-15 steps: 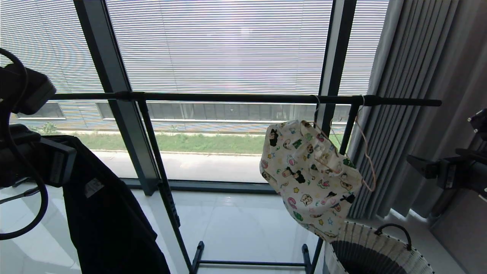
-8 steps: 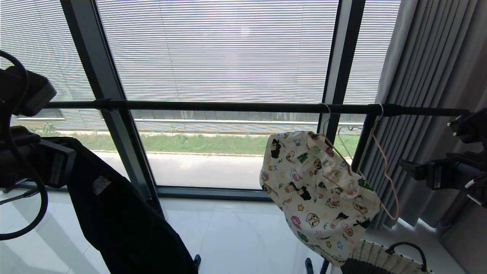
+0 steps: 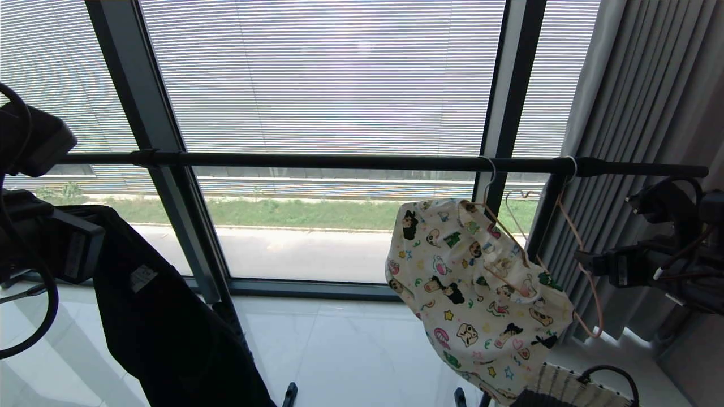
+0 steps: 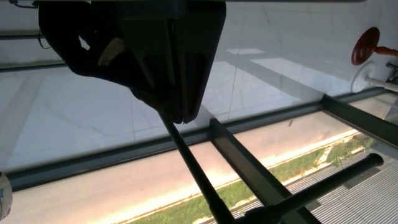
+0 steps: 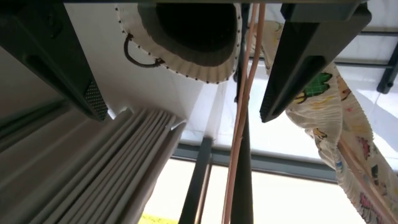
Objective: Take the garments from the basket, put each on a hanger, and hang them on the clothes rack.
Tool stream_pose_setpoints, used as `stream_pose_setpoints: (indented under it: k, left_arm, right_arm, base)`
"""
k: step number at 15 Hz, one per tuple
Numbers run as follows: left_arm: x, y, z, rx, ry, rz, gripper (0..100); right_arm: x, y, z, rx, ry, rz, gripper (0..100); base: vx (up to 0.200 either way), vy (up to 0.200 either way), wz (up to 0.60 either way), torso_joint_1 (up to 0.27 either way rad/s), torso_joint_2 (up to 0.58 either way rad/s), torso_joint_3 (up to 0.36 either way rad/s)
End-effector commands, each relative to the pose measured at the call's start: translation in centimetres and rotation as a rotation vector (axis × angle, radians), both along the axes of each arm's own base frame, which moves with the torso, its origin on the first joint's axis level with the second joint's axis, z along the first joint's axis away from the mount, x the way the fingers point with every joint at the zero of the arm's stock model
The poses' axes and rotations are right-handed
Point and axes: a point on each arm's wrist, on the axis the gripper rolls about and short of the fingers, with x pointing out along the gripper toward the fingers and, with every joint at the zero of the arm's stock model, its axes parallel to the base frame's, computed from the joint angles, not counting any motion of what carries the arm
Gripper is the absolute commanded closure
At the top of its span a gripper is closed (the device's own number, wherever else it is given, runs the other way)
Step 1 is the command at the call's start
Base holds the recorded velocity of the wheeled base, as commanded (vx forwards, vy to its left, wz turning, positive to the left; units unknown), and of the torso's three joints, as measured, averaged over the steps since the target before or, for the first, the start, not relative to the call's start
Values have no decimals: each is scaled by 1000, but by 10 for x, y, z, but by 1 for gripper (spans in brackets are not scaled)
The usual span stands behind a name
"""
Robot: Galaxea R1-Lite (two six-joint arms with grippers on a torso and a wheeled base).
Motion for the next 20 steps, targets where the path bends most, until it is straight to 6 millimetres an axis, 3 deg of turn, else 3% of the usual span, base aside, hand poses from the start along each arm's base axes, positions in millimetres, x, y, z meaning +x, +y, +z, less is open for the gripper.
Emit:
stream_pose_setpoints:
  k: [1, 5, 8, 10, 14, 19, 20]
  left_arm:
    - [-6, 1, 2, 6, -15, -16, 100]
    - [-10, 2, 0, 47, -14, -33, 100]
    - [-11, 2, -2, 50, -6, -32, 100]
    - [-12, 2, -3, 50, -6, -31, 100]
    - [-13, 3, -3, 51, -7, -30, 100]
    - [-14, 3, -2, 51, -14, -28, 100]
    - [-15, 3, -2, 51, -17, -28, 100]
  right_arm:
    - [15, 3, -7, 5, 31, 25, 0]
    - [46, 10, -19, 8, 67, 28, 0]
    - [59, 12, -28, 6, 91, 29, 0]
    - [63, 14, -34, 8, 111, 31, 0]
    - [64, 33, -30, 99, 99, 45, 0]
    - [64, 33, -30, 109, 103, 40, 0]
    - [64, 33, -30, 115, 103, 37, 100]
  base:
    - [0, 0, 0, 0, 0, 0]
    - [0, 0, 0, 0, 0, 0]
    - [0, 0, 0, 0, 0, 0]
    - [0, 0, 0, 0, 0, 0]
    - [0, 0, 0, 0, 0, 0]
    - [0, 0, 0, 0, 0, 0]
    - [0, 0, 0, 0, 0, 0]
